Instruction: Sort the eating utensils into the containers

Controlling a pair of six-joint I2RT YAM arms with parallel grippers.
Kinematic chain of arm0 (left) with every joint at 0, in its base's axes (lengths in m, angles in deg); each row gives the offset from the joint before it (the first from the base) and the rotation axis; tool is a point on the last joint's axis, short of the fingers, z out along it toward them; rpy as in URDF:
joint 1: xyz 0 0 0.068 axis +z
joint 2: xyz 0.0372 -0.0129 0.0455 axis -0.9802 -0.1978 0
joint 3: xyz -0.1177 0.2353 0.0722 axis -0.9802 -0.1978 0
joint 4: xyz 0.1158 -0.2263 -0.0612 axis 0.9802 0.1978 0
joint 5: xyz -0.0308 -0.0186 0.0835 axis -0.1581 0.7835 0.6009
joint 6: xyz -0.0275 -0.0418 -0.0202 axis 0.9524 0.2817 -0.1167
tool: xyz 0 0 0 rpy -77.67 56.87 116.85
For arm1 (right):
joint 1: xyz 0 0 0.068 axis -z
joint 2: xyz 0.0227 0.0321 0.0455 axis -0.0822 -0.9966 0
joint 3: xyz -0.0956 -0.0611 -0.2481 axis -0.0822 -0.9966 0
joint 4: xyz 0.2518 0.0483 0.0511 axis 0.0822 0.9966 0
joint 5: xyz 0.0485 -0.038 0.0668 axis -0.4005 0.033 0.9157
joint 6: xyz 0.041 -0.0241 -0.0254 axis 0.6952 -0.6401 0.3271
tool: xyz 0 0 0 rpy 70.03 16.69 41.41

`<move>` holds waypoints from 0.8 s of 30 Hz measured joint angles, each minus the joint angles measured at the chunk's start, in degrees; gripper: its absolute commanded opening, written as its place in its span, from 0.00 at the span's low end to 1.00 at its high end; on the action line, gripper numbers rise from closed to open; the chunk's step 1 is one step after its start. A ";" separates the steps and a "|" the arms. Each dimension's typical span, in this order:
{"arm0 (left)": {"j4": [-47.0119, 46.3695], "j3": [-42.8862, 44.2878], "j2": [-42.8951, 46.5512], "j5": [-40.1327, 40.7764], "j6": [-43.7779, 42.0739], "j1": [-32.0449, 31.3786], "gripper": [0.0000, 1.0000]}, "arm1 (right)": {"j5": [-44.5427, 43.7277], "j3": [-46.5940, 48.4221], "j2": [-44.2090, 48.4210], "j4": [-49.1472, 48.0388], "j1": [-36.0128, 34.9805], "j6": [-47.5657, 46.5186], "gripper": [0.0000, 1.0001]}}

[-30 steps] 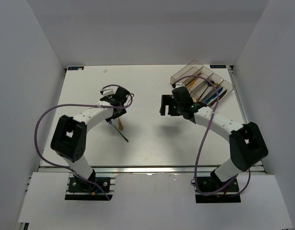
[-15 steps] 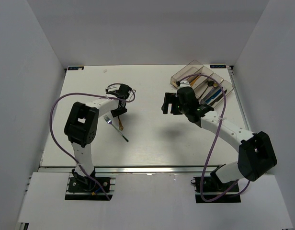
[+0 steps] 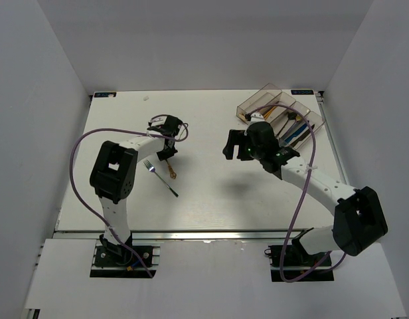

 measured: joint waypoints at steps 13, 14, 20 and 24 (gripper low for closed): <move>-13.40 -14.88 13.49 -12.11 -5.95 -4.96 0.00 | 24.44 -7.54 -2.60 -15.17 5.38 10.36 0.89; -14.78 -15.89 15.13 -13.03 -6.25 -5.86 0.00 | 25.22 -7.74 -3.34 -16.28 5.40 11.50 0.89; -23.32 -19.74 22.40 -18.01 -7.58 -10.69 0.00 | 26.40 -10.58 -7.15 -24.11 5.40 20.98 0.85; -27.04 -20.61 23.47 -20.98 -8.20 -12.74 0.00 | 25.68 -11.37 -8.76 -27.32 5.40 26.69 0.82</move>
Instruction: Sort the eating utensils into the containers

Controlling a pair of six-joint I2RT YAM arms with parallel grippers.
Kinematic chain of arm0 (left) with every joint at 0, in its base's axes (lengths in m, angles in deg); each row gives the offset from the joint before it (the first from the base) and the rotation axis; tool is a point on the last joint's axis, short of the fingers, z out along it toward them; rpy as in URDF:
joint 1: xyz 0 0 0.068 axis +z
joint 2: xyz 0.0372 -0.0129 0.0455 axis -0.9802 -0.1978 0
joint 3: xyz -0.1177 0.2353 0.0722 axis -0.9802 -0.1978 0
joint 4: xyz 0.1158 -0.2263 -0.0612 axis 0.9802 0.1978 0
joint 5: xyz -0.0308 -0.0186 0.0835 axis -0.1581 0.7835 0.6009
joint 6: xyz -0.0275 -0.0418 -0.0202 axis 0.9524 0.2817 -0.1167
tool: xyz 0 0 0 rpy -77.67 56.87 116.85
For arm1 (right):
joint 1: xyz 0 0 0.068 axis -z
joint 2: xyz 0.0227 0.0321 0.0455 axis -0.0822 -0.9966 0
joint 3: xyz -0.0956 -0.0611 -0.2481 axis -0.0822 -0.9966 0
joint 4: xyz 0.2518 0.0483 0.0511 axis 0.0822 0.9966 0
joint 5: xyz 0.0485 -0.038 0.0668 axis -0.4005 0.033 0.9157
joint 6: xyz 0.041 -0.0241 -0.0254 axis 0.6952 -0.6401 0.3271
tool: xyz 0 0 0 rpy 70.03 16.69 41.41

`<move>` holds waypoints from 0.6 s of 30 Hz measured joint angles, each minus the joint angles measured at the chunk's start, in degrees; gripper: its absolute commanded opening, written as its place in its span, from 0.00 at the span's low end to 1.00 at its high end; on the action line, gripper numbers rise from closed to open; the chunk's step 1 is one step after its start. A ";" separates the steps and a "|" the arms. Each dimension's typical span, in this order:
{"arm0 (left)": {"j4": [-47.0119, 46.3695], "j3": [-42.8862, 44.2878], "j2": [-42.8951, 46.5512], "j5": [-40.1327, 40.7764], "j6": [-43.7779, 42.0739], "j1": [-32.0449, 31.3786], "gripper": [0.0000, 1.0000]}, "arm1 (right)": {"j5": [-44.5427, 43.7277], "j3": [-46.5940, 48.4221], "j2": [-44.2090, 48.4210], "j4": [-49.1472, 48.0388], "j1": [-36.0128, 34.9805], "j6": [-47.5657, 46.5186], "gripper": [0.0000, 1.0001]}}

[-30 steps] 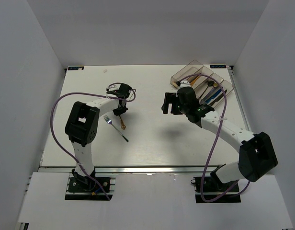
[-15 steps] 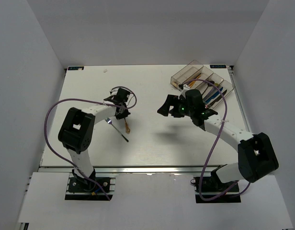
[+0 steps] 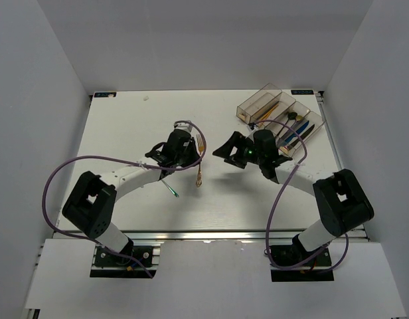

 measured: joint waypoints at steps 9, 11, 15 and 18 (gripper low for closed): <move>-2.32 0.13 0.00 -5.73 -0.74 -2.34 0.00 | -0.98 2.60 -4.35 -3.87 -0.46 4.81 0.69; -2.27 0.72 -0.24 -6.45 -1.01 -2.86 0.00 | -0.98 3.69 -5.79 -4.02 -0.72 5.09 0.64; -2.40 2.67 -1.40 -7.48 -1.55 -3.89 0.00 | -0.94 5.07 -7.91 -4.26 -1.27 5.49 0.48; -2.40 3.13 -1.77 -7.74 -1.97 -4.28 0.00 | -0.83 5.84 -8.98 -4.52 -1.64 5.73 0.31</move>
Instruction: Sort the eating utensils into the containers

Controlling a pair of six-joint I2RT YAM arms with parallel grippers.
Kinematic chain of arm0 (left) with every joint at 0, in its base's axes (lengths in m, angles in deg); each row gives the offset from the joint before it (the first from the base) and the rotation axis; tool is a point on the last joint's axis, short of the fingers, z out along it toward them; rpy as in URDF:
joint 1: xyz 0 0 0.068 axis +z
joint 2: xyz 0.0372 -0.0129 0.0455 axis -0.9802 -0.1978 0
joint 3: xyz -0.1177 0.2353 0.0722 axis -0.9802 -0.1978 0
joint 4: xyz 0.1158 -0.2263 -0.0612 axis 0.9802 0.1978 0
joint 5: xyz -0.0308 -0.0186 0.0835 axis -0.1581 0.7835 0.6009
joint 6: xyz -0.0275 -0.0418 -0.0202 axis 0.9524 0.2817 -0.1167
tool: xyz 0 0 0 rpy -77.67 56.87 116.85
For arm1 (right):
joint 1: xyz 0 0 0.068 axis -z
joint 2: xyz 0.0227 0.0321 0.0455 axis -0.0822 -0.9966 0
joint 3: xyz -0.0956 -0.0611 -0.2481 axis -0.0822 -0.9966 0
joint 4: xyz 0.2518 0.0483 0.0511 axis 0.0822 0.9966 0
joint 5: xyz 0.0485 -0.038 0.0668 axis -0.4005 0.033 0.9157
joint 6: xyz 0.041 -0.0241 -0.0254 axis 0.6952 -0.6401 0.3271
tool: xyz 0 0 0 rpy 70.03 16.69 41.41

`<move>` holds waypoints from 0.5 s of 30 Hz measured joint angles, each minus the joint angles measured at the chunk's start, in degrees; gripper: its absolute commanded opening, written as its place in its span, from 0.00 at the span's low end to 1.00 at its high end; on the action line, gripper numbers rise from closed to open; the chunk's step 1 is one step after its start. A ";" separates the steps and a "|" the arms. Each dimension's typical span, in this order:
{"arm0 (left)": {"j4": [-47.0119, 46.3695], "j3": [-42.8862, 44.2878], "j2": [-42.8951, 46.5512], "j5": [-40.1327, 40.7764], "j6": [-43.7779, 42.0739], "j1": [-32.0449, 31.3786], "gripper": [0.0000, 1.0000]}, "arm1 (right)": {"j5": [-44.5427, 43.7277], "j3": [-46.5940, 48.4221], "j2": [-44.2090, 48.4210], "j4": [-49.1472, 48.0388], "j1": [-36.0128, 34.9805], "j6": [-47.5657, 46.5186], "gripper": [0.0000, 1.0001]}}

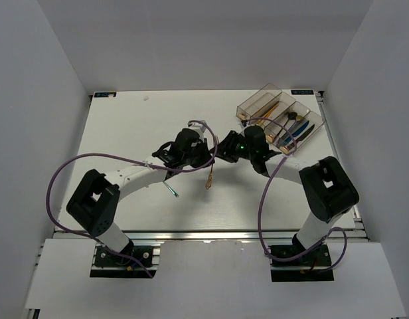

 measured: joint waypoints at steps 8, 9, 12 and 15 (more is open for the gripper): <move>4.70 4.33 -0.92 2.62 -2.14 -0.17 0.70 | 0.72 0.66 -1.05 -2.73 0.09 1.66 0.00; 5.70 5.29 -1.01 3.67 -2.86 -0.22 0.77 | 0.68 1.05 -1.05 -2.64 0.33 1.68 0.00; 10.19 8.41 -0.50 8.92 -2.78 -0.26 0.98 | -0.11 3.63 -1.38 -1.11 1.73 1.53 0.00; 17.00 10.93 1.68 17.29 -2.32 -0.26 0.98 | -1.64 11.26 -4.55 1.42 5.77 0.42 0.00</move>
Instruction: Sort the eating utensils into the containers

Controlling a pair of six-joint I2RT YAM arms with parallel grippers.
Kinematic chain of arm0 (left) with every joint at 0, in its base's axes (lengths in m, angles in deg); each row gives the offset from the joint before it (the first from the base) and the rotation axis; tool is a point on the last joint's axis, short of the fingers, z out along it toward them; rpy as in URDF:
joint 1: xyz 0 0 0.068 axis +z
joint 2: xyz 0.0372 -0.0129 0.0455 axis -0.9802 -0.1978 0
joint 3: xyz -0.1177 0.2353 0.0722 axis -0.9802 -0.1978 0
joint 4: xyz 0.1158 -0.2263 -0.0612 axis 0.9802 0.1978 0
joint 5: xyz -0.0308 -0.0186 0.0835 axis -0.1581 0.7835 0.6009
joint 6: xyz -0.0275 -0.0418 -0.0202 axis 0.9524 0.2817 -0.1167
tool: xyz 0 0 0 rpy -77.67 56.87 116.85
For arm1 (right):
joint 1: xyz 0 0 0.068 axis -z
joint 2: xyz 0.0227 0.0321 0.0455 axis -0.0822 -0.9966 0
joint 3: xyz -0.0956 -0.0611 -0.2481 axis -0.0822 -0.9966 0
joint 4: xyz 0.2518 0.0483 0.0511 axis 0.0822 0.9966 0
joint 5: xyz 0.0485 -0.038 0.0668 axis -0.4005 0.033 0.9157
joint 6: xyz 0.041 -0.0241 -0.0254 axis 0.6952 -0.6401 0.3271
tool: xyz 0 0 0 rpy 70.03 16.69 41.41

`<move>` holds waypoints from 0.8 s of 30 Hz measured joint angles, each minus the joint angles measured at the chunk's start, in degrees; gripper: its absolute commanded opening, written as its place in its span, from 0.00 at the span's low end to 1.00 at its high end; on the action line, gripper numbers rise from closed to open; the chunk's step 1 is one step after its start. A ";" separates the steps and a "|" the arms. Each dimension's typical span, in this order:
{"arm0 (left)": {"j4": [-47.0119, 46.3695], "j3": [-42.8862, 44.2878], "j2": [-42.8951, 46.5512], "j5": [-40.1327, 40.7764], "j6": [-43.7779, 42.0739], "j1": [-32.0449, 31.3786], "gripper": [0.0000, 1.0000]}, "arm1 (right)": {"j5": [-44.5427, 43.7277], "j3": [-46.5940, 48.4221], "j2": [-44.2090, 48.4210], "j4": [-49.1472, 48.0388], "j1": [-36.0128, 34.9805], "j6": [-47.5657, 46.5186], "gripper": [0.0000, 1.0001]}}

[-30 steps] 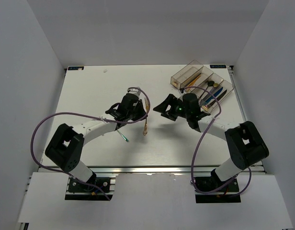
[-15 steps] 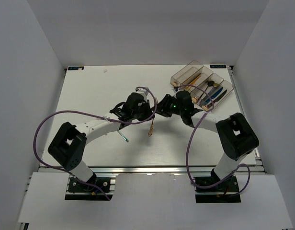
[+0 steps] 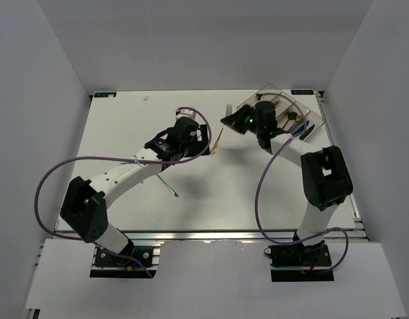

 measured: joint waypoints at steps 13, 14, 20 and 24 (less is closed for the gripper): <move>13.03 -7.19 24.48 17.40 -4.11 0.20 0.98 | -4.07 48.37 -31.69 7.72 21.81 -7.06 0.00; 13.07 -8.41 24.85 17.59 -4.35 0.20 0.98 | -4.09 51.80 -34.16 8.04 22.60 -7.52 0.00; 14.49 -11.08 21.46 17.42 -5.01 0.20 0.98 | -3.98 61.16 -42.25 7.52 24.57 -11.04 0.00; 14.45 -11.08 20.59 16.31 -5.33 0.20 0.98 | -2.62 61.20 -44.30 5.16 24.24 -12.72 0.00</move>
